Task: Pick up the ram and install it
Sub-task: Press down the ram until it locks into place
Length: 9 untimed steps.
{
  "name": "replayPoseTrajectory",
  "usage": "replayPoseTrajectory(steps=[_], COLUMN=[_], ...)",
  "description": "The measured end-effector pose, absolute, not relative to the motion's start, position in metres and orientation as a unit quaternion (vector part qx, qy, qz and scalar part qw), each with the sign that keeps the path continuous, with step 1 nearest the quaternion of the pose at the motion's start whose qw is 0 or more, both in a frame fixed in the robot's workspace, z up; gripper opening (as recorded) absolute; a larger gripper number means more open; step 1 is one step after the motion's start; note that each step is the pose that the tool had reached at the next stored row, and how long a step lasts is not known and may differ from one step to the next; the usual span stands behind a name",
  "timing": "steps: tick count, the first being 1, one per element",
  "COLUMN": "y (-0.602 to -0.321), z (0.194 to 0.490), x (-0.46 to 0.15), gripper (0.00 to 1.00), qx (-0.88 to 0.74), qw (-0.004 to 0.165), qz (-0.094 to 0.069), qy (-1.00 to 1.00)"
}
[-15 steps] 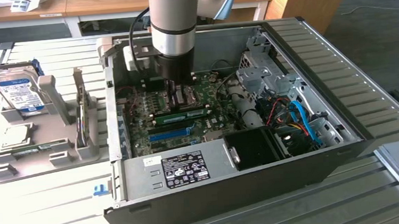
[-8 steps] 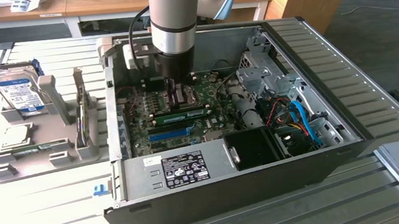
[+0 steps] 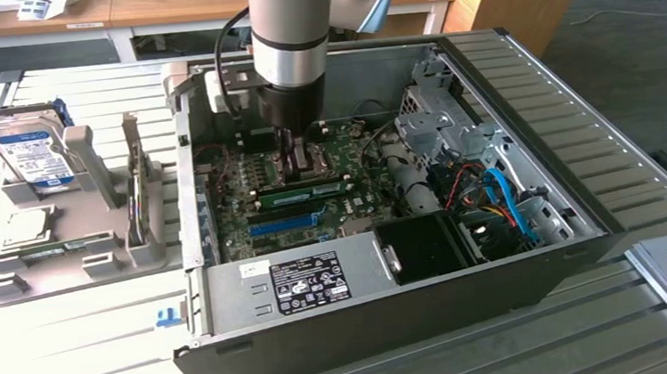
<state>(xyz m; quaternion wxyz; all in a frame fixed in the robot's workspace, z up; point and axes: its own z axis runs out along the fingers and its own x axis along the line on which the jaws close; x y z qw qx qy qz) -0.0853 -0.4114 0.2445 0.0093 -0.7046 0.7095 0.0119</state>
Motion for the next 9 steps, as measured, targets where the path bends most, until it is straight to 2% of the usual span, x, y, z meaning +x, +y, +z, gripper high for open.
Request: replayPoseTrajectory(steps=[9], y=[-0.4114], z=[0.2466], x=[-0.0853], gripper=[0.10], qx=[-0.705], qw=[0.009], qz=[0.012], qy=[0.709])
